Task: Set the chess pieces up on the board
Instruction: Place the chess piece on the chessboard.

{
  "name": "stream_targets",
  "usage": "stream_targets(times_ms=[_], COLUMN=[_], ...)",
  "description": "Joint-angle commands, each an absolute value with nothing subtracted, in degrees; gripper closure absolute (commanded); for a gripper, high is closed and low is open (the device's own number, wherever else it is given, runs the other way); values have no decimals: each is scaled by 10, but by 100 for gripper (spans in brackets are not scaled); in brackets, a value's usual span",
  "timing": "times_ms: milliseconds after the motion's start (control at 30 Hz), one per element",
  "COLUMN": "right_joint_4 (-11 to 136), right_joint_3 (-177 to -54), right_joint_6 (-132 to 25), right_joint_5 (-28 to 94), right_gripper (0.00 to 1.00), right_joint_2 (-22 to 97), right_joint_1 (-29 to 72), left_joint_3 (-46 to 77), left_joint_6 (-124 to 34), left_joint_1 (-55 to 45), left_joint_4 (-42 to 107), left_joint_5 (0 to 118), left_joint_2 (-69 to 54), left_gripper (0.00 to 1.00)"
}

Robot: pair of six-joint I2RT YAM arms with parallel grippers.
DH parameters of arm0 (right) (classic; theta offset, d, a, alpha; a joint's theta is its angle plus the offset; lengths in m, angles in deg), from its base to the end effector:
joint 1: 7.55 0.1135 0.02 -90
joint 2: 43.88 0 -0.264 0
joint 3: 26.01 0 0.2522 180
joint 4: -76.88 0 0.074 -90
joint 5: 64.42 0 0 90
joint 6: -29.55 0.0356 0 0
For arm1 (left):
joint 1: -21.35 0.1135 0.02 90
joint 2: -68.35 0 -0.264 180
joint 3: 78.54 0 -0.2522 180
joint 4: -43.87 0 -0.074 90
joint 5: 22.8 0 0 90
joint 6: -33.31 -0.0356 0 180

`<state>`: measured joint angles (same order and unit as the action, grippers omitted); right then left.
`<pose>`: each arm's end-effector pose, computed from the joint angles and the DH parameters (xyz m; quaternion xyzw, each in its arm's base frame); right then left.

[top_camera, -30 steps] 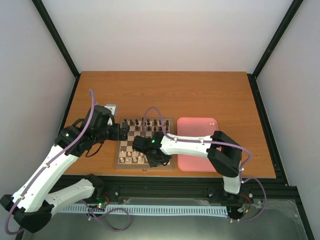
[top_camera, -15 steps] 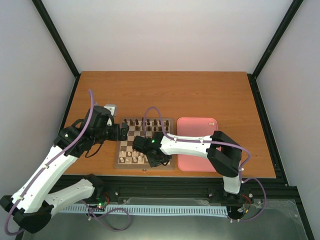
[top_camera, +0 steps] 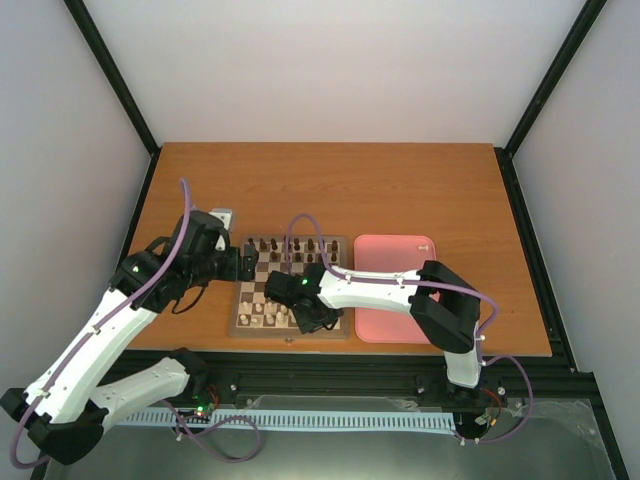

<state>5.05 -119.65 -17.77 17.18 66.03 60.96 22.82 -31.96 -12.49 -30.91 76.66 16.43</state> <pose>0.1351 0.3290 0.1819 -0.2217 0.9722 -0.0277 0.0698 0.1323 -0.0817 0.3535 0.0445 0.9300 -0.1073 0.3487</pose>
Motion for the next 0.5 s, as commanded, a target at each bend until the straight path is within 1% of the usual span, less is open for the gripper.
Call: stream_targets(times_ms=[0,467], right_joint_4=[48,51], right_joint_3=[-1211,-1213], right_joint_6=[-183,-179], right_joint_5=[157,156], right_gripper=[78,77], right_joint_2=[672,664], right_joint_1=[606,601], left_joint_3=[224,226], left_joint_6=[-316,-319], left_joint_1=[-120,-120], left_joint_4=[-308,-306], left_joint_5=[773,772], left_joint_2=[162,159], left_gripper=[0,0])
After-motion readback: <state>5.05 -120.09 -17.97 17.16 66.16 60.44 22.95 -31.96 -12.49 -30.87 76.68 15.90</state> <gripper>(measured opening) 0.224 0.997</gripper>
